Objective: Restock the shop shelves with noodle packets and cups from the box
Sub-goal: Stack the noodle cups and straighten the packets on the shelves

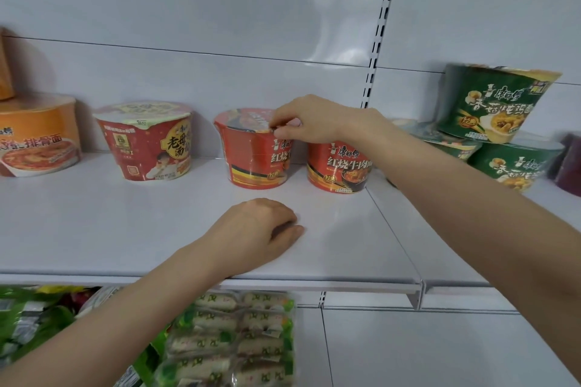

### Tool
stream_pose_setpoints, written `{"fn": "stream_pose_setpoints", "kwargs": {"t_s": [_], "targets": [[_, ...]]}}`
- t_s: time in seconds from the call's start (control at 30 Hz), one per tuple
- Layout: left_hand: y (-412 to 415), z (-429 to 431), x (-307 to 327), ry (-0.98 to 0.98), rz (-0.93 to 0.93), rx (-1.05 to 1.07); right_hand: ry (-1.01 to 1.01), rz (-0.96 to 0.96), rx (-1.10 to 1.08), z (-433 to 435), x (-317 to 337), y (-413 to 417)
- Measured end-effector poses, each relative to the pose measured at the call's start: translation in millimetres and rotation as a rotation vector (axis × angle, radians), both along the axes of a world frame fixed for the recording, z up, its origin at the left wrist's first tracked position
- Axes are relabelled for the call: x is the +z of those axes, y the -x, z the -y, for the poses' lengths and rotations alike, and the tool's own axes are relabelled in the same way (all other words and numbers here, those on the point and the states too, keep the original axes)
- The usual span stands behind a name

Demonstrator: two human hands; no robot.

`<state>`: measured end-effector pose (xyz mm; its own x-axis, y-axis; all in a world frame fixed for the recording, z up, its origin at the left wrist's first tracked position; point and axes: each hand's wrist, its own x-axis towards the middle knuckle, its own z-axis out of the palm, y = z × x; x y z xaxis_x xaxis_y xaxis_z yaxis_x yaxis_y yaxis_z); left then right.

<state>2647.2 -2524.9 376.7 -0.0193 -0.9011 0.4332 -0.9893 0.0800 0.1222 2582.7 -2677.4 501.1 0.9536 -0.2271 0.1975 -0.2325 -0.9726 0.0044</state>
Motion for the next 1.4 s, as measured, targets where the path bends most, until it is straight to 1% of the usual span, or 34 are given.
{"fn": "stream_pose_setpoints", "kwargs": {"t_s": [0.2, 0.3, 0.37, 0.43, 0.67, 0.83, 0.97, 1.13, 1.23, 1.3, 1.4], "targets": [[-1, 1, -1, 0.006, -0.002, 0.004, 0.032, 0.087, 0.03, -9, 0, -12], [0, 1, -1, 0.013, -0.012, -0.007, -0.081, 0.102, 0.024, -8, 2, -8], [0, 1, -1, 0.013, -0.012, -0.006, -0.175, 0.076, 0.01, -4, 2, -2], [0, 1, -1, 0.015, -0.013, -0.007, -0.201, 0.052, 0.017, -2, 1, 0], [0, 1, -1, 0.019, -0.01, -0.011, -0.059, 0.088, -0.009, -2, -4, -16], [-2, 2, -3, 0.024, -0.016, -0.013, -0.081, 0.153, -0.034, -2, -10, -21], [-2, 2, -3, 0.033, -0.019, -0.021, -0.111, 0.155, -0.042, -1, -12, -21], [-1, 1, -3, 0.043, -0.02, -0.026, -0.077, 0.16, -0.051, -3, -9, -21], [-2, 1, -3, 0.048, -0.03, -0.042, -0.099, 0.15, -0.067, -6, -8, -19], [-2, 1, -3, 0.053, -0.034, -0.054, -0.161, 0.193, -0.071, -7, -3, -8], [-3, 2, -3, 0.048, -0.034, -0.054, -0.19, 0.366, -0.109, 3, 7, 26]]}}
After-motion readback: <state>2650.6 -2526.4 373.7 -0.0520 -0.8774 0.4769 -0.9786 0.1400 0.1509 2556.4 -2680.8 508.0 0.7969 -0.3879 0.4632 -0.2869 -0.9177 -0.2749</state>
